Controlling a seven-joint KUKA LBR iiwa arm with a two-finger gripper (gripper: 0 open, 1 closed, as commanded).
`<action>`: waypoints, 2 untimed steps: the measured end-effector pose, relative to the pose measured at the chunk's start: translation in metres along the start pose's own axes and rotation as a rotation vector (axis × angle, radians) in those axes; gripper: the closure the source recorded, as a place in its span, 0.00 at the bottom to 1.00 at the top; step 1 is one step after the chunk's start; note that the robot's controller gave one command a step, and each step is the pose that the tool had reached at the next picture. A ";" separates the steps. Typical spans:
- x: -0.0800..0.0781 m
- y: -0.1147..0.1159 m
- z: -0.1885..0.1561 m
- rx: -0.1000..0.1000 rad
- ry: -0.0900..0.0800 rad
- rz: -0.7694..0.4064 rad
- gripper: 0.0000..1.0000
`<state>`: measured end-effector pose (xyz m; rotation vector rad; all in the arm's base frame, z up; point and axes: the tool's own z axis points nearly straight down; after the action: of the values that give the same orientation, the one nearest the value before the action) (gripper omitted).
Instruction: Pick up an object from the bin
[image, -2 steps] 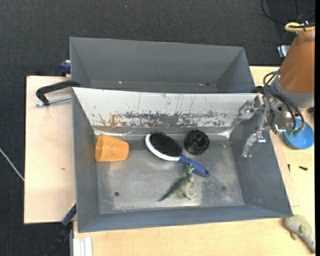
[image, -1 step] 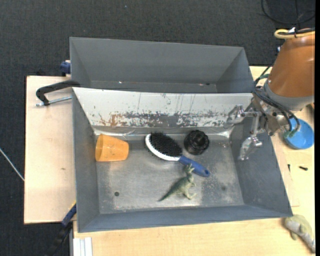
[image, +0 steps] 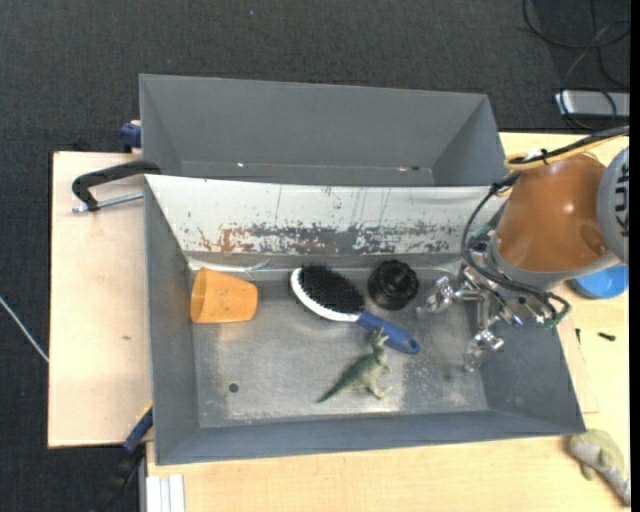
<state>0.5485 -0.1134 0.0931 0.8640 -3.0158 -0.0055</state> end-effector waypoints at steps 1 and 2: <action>-0.031 0.065 -0.020 0.002 -0.007 -0.084 0.00; -0.038 0.076 0.001 0.019 -0.017 -0.181 0.00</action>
Offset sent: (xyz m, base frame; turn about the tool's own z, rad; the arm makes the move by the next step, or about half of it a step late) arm -0.0091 0.0664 0.0181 -0.0787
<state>0.5407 -0.0293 0.0928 1.1409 -2.9456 0.0150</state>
